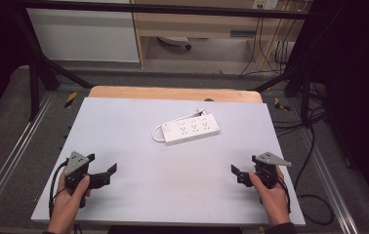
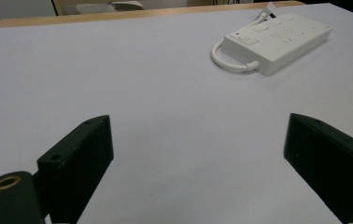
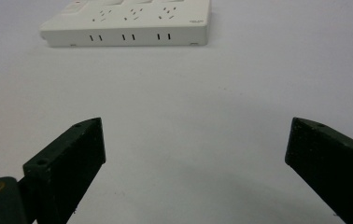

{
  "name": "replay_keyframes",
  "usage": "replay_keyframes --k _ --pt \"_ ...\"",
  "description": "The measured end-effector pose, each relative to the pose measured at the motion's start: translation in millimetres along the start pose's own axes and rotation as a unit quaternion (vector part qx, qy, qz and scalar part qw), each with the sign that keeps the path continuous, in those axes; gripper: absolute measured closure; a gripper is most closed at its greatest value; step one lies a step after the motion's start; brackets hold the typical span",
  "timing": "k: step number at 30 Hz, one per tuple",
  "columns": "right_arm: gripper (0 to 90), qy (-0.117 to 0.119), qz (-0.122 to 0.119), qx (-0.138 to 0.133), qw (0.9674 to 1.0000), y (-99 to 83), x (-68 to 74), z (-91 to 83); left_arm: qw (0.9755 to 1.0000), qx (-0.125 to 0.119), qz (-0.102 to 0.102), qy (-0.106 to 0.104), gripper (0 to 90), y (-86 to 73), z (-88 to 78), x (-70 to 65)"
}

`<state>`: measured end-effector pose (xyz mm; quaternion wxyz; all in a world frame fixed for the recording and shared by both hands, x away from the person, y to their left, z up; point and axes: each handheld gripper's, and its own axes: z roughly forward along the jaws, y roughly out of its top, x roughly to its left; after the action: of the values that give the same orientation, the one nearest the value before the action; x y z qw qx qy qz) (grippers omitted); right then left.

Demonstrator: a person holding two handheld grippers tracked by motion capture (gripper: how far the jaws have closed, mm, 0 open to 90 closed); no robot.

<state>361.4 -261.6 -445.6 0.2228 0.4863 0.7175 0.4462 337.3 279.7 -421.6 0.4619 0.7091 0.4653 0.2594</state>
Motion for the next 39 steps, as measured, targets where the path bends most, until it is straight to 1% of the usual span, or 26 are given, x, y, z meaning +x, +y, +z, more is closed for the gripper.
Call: replay_keyframes --k 1,4,9,11,14,17,21,23,25,31,34,39 --pt "5.6 -0.004 -0.005 -0.003 1.0 0.3 0.0 -0.6 1.0 0.0 0.0 0.0 8.3 0.0 0.0 0.0" --pt "5.8 -0.007 -0.009 -0.011 0.9999 0.6 0.6 -2.3 1.0 -0.004 -0.003 -0.001 8.2 1.6 0.9 1.4" --pt "5.8 -0.003 -0.009 -0.014 0.9999 0.9 1.0 -3.0 1.0 -0.004 -0.002 -0.005 8.0 2.6 2.7 2.0" --pt "5.6 0.0 -0.007 -0.02 0.9998 2.2 2.4 -2.7 0.9999 -0.004 0.0 -0.013 7.4 2.0 3.1 2.0" --pt "6.0 0.004 -0.004 -0.025 0.9997 3.8 3.1 -1.9 0.9998 -0.009 -0.001 -0.016 6.1 1.9 2.7 1.8" --pt "6.0 0.004 -0.005 -0.027 0.9996 5.2 3.7 -2.3 0.9998 -0.01 -0.002 -0.016 5.9 2.1 2.8 2.0" --pt "5.2 0.01 0.002 -0.043 0.999 8.1 4.4 -4.7 0.9998 -0.013 -0.003 -0.015 6.0 2.1 1.8 1.9" --pt "5.2 0.008 -0.002 -0.048 0.9988 9.2 5.3 -5.5 0.9998 -0.014 -0.004 -0.016 6.0 1.7 1.1 1.9" --pt "5.1 0.01 -0.001 -0.052 0.9986 10.3 6.3 -6.1 0.9998 -0.012 -0.007 -0.015 6.0 1.5 0.7 2.4" --pt "4.5 0.014 -0.006 -0.058 0.9982 12.9 8.6 -7.2 0.9998 -0.01 -0.006 -0.015 6.2 1.8 1.0 1.9" --pt "3.7 0.02 -0.013 -0.06 0.9979 14.1 12.1 -7.7 0.9998 -0.012 -0.005 -0.013 6.1 2.2 -0.9 0.5" --pt "3.2 0.02 -0.018 -0.069 0.9972 17.3 17.8 -10.5 0.9999 -0.008 -0.008 -0.011 6.1 1.0 -1.5 0.6"
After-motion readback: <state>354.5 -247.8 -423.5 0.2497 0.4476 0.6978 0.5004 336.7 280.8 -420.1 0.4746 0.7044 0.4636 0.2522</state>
